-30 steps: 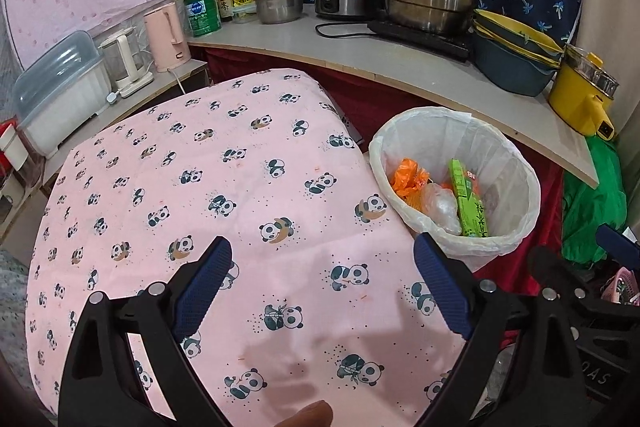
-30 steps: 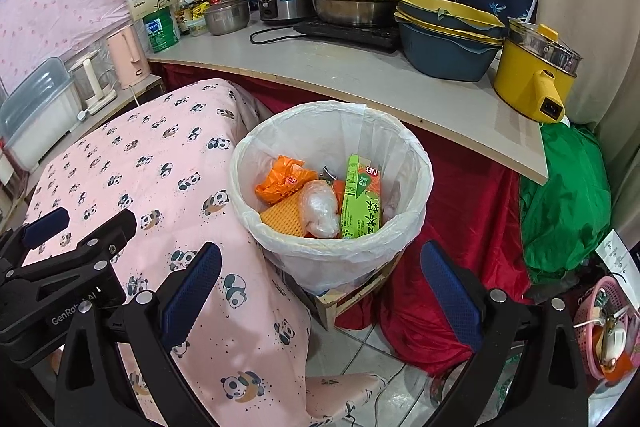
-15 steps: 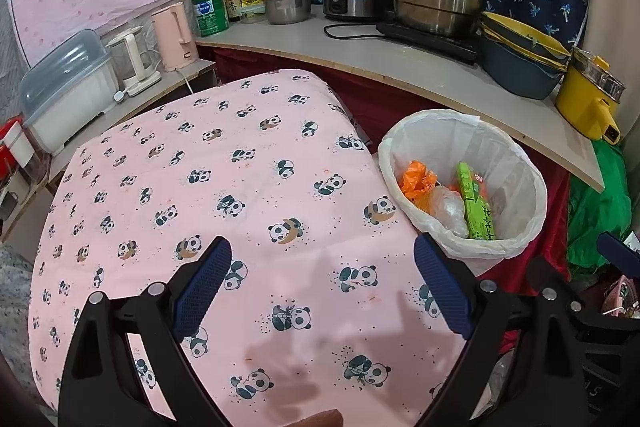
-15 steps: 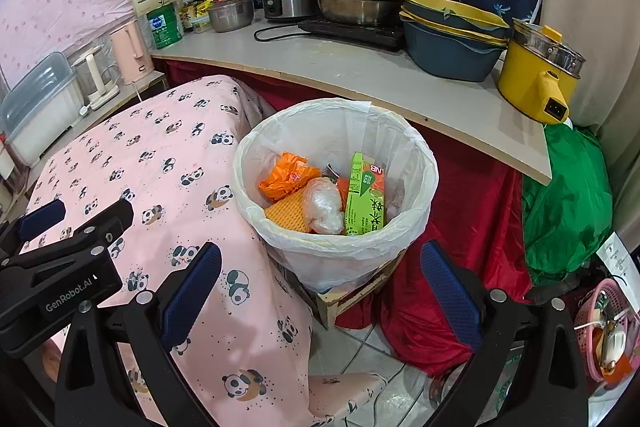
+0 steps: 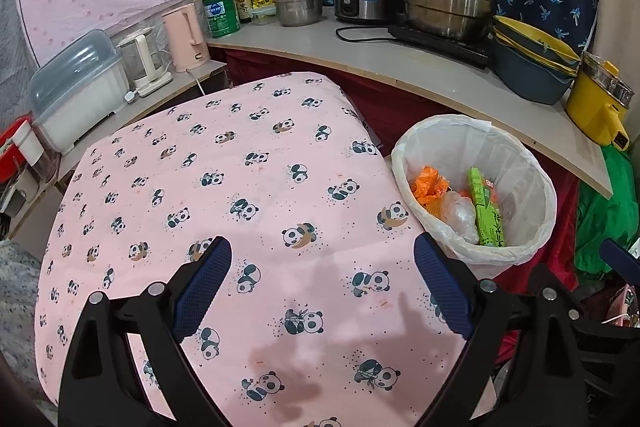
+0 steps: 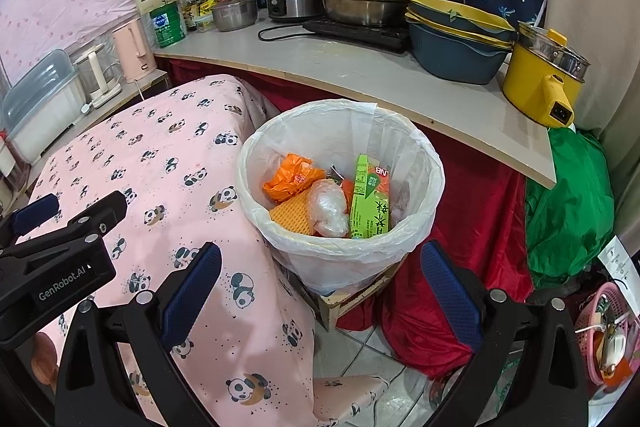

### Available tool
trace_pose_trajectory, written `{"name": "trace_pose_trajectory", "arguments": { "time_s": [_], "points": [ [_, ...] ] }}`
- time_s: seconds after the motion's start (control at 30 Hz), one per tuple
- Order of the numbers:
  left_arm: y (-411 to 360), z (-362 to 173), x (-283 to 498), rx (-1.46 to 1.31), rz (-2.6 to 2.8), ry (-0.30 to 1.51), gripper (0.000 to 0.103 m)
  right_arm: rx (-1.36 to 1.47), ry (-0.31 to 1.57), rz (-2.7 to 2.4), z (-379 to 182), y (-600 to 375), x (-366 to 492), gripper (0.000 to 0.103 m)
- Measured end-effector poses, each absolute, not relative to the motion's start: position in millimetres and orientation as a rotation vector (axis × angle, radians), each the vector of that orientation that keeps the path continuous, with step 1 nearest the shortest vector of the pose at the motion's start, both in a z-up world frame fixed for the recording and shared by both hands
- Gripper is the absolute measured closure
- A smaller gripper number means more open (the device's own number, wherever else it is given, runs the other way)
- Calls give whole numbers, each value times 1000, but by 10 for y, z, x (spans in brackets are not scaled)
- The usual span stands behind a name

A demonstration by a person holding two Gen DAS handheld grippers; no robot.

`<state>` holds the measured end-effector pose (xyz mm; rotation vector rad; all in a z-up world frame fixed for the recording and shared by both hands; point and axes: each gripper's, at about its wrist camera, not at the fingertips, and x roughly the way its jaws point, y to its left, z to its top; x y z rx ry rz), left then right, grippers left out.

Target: Collect trash

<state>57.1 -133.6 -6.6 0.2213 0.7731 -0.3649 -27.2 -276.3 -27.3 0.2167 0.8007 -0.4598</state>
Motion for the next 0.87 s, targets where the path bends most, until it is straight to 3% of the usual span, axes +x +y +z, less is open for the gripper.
{"name": "trace_pose_trajectory", "arguments": {
  "time_s": [0.87],
  "points": [
    [-1298, -182, 596, 234, -346, 807, 15, 221, 816, -477, -369, -2759, -281, 7]
  ]
}}
